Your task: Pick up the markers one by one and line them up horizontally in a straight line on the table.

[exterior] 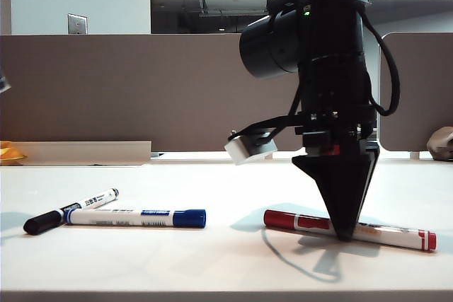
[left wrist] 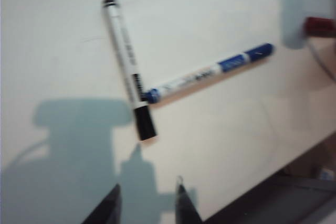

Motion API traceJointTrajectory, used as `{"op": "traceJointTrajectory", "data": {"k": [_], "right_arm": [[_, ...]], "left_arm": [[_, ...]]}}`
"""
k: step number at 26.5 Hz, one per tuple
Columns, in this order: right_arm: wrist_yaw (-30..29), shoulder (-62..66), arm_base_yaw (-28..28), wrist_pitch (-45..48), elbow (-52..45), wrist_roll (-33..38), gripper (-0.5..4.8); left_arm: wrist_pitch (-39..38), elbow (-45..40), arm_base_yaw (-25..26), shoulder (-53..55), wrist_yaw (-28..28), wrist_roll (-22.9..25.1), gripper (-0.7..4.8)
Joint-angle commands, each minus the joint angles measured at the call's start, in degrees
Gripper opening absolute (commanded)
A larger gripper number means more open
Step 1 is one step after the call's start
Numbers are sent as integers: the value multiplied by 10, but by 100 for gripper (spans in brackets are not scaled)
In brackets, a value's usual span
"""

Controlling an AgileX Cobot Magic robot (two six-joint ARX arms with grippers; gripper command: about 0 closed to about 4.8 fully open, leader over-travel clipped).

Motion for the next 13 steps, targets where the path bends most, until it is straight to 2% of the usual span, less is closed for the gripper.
{"op": "traceJointTrajectory", "data": {"k": [1, 6, 13], "right_arm": [[7, 3, -1, -4, 2, -38, 81], [8, 3, -1, 3, 2, -90, 82], [22, 3, 1, 16, 3, -118, 86]], "left_arm": [[2, 2, 1, -1, 13, 2, 131], [3, 2, 1, -1, -8, 11, 131], [3, 1, 1, -1, -9, 11, 131]]}}
